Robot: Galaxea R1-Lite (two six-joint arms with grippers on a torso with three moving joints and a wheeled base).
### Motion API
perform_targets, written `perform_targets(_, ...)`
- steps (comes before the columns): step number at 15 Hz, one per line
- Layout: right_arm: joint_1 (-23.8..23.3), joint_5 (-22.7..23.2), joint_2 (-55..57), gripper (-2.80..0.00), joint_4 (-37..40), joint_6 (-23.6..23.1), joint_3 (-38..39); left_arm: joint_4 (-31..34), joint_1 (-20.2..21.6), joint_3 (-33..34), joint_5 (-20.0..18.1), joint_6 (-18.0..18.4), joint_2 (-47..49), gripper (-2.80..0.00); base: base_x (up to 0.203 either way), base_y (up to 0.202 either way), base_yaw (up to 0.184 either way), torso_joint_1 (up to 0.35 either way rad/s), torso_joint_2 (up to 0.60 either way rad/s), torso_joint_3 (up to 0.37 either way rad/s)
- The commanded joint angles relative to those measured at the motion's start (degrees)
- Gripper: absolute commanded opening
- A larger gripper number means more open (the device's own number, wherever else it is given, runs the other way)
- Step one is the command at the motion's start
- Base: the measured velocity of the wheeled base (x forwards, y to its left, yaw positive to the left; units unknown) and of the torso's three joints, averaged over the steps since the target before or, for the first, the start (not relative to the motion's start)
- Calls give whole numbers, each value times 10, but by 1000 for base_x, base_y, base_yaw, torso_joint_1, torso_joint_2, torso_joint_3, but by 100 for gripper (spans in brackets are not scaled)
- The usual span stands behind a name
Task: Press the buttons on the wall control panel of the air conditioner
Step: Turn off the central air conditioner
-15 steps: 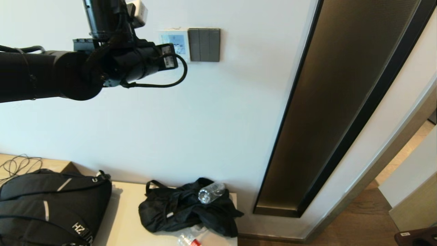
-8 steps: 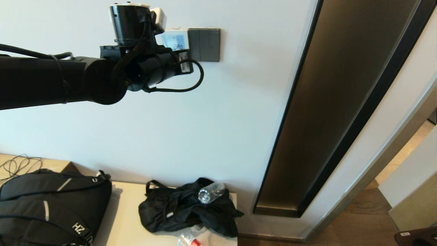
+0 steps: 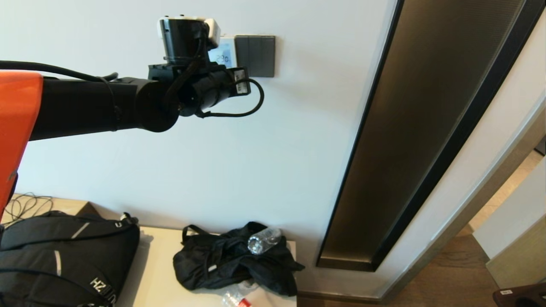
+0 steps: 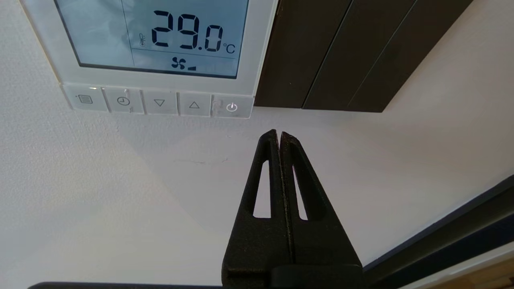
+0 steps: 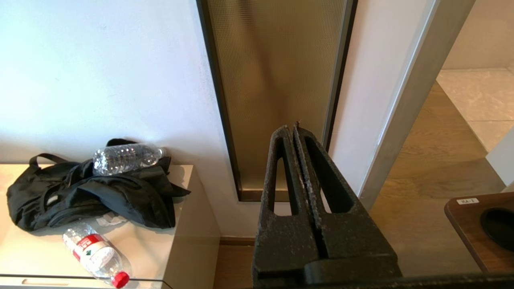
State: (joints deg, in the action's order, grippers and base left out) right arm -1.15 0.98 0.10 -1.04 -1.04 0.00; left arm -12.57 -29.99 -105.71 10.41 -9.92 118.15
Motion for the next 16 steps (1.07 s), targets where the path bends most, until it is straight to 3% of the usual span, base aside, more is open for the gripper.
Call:
perform_targets(1,0,1,0,-280,0,0,1,3,0,-18,1,-1,9,-280,0,0,0,0,0,0)
perform_targets(16,0,0,0,-280,0,0,0,4,12,-33,1,-1,27,-280,0,0,0,0,0,0)
